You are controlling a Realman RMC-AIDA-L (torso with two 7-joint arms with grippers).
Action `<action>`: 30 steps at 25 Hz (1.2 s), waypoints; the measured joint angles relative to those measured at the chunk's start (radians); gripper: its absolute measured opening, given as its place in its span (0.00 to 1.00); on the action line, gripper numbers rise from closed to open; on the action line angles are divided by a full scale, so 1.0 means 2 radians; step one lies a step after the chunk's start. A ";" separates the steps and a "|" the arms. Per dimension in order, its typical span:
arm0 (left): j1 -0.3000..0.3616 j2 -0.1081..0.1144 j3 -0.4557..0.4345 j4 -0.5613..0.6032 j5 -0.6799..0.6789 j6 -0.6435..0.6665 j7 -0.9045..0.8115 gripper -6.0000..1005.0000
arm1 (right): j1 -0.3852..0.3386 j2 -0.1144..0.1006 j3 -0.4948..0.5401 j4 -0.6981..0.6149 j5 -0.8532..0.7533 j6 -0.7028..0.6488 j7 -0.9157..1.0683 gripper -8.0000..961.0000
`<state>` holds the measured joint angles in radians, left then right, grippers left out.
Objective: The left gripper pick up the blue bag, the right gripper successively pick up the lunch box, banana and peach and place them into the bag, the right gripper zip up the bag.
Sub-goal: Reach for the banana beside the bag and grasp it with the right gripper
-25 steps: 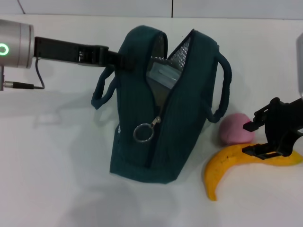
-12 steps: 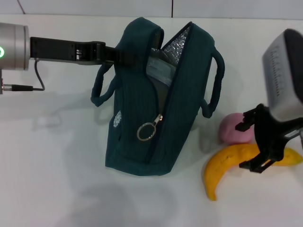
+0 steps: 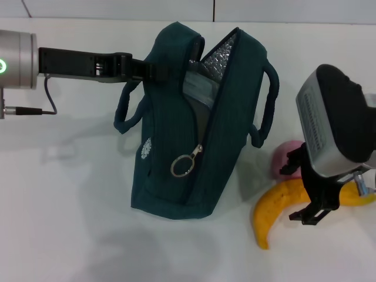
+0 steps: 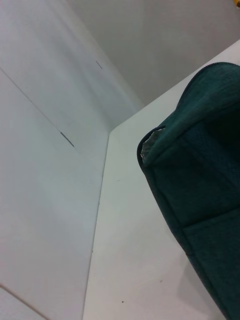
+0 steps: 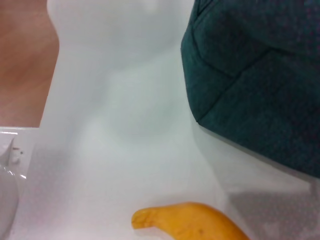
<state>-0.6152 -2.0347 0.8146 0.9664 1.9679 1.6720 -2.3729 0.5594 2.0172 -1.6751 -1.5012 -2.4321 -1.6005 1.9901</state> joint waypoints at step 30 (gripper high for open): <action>0.005 -0.002 0.000 0.000 -0.011 0.000 -0.001 0.06 | 0.034 0.003 -0.029 0.073 -0.005 0.048 -0.057 0.66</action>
<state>-0.6060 -2.0381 0.8146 0.9664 1.9456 1.6711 -2.3746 0.6282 2.0232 -1.7335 -1.3559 -2.4422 -1.5036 1.8752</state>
